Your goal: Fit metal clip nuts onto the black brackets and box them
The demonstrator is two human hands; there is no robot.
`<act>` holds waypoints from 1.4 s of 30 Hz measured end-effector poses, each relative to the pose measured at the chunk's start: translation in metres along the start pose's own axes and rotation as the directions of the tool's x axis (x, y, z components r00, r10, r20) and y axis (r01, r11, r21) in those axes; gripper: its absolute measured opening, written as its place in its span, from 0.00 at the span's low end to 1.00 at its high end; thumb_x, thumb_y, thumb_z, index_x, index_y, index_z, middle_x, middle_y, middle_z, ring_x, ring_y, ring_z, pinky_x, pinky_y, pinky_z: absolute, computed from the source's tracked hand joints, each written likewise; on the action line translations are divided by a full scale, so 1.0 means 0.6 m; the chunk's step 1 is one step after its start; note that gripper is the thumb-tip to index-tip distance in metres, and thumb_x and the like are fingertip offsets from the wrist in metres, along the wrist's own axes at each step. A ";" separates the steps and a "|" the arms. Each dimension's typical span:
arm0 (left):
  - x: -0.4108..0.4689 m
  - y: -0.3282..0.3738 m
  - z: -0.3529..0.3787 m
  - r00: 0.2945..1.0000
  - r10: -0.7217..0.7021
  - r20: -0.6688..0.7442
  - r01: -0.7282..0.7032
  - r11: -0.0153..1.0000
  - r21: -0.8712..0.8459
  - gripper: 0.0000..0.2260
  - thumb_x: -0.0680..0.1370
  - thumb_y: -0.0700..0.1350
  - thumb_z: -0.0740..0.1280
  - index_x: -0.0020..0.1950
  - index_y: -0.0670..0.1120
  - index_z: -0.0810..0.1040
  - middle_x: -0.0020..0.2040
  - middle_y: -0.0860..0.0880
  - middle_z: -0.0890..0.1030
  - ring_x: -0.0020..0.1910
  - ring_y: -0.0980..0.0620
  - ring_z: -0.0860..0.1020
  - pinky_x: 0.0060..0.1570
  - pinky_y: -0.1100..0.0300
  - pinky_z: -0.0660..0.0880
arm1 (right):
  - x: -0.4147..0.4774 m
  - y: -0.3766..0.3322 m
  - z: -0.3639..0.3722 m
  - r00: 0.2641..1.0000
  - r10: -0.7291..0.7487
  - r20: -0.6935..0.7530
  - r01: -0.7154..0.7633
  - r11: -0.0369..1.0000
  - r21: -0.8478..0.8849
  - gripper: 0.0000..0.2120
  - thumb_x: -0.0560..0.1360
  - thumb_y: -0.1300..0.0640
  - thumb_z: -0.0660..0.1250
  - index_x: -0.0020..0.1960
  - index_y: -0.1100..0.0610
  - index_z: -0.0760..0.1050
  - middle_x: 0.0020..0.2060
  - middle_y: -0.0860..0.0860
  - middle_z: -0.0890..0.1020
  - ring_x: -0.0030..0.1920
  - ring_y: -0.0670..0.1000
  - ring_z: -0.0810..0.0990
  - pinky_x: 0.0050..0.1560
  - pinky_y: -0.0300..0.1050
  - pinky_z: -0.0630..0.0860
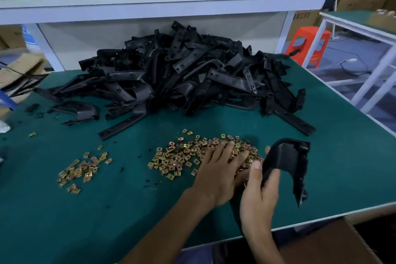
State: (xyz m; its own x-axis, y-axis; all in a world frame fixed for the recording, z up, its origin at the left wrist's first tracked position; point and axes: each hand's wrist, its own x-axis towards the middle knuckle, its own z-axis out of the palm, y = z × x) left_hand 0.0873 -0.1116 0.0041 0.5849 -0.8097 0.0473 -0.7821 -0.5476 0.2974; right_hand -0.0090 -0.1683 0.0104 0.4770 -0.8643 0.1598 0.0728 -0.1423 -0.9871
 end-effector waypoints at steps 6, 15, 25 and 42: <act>-0.023 -0.070 -0.012 0.970 -0.229 -0.081 0.233 0.972 0.034 0.23 0.84 0.62 0.43 0.78 0.60 0.56 0.82 0.51 0.54 0.81 0.47 0.51 0.79 0.43 0.46 | -0.002 -0.007 0.001 0.998 0.021 0.061 -0.016 0.996 -0.083 0.14 0.76 0.31 0.56 0.61 0.28 0.63 0.50 0.16 0.72 0.53 0.22 0.70 0.56 0.43 0.66; -0.062 -0.130 -0.077 0.837 -0.391 -0.383 0.338 0.919 -0.201 0.08 0.82 0.44 0.66 0.59 0.52 0.82 0.53 0.55 0.84 0.56 0.49 0.76 0.55 0.52 0.65 | -0.005 0.005 0.003 0.988 0.045 0.150 -0.027 0.992 -0.121 0.25 0.67 0.21 0.60 0.52 0.36 0.76 0.38 0.44 0.80 0.43 0.40 0.80 0.48 0.37 0.76; -0.098 -0.123 -0.123 0.733 -0.674 -0.087 0.159 0.295 -0.942 0.04 0.75 0.45 0.76 0.49 0.50 0.85 0.39 0.51 0.85 0.39 0.55 0.82 0.44 0.61 0.80 | 0.000 0.001 0.009 0.927 -0.056 0.371 0.206 0.902 -0.379 0.25 0.76 0.45 0.71 0.72 0.43 0.72 0.57 0.38 0.78 0.60 0.46 0.76 0.58 0.50 0.74; -0.185 -0.080 -0.133 0.760 -0.640 0.113 0.055 -0.110 -0.992 0.12 0.70 0.47 0.73 0.48 0.40 0.85 0.33 0.49 0.78 0.29 0.56 0.75 0.28 0.65 0.74 | -0.020 0.003 0.035 0.849 -0.111 0.516 0.374 0.816 -0.441 0.29 0.74 0.40 0.72 0.73 0.43 0.72 0.59 0.45 0.84 0.56 0.50 0.83 0.49 0.45 0.77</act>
State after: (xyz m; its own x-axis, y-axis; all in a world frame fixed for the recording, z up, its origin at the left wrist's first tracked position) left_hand 0.0770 0.0212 0.0605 0.9208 -0.2883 -0.2628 0.3318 0.2247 0.9162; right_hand 0.0039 -0.1481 0.0067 0.8492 -0.4692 0.2424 -0.1484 -0.6525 -0.7432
